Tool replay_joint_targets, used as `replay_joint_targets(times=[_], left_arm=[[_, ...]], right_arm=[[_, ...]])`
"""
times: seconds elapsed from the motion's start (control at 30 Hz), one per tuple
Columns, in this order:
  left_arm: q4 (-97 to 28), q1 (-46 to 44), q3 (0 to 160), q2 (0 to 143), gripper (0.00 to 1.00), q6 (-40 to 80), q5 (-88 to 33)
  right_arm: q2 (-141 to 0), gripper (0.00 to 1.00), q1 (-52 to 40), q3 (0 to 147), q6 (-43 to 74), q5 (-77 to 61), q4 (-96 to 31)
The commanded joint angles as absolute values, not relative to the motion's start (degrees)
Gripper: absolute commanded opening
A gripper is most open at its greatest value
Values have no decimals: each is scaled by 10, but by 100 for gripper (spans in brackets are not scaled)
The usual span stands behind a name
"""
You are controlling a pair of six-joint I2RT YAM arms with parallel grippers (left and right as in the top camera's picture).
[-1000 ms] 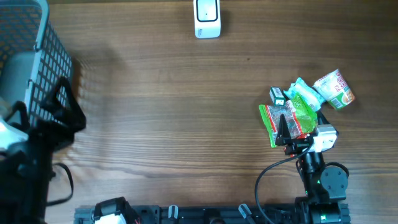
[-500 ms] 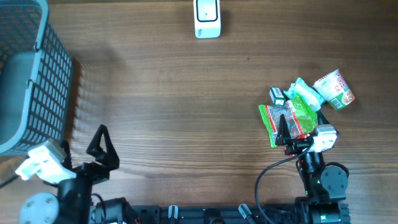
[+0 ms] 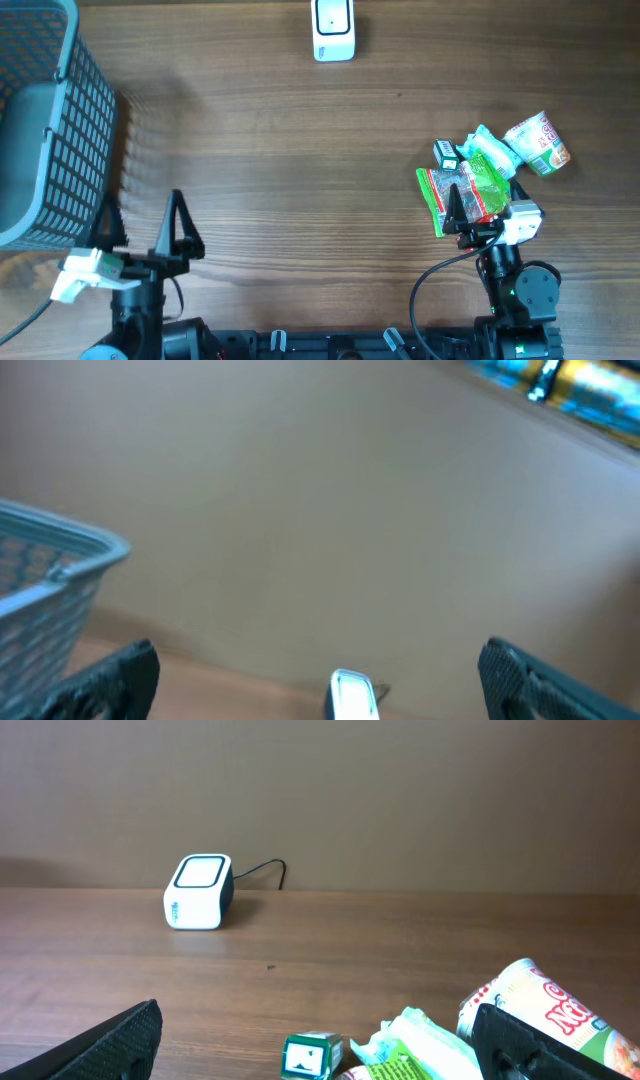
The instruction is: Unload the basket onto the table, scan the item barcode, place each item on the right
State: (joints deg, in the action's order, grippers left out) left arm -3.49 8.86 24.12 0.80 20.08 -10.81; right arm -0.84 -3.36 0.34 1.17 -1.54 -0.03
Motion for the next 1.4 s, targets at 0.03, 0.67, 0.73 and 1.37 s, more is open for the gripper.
replay_joint_targets(times=[0.03, 0.67, 0.73, 1.37], left_arm=[[69, 69, 155, 2, 100, 202, -130], [59, 69, 3, 2, 100, 202, -74], [25, 69, 3, 2, 100, 202, -73], [-45, 42, 3, 2, 100, 32, -14]], right_arm=[[-4, 100, -31, 3, 4, -27, 1], [-4, 100, -31, 3, 4, -27, 1], [-4, 100, -31, 3, 4, -27, 1], [-4, 100, -31, 3, 4, -27, 1]])
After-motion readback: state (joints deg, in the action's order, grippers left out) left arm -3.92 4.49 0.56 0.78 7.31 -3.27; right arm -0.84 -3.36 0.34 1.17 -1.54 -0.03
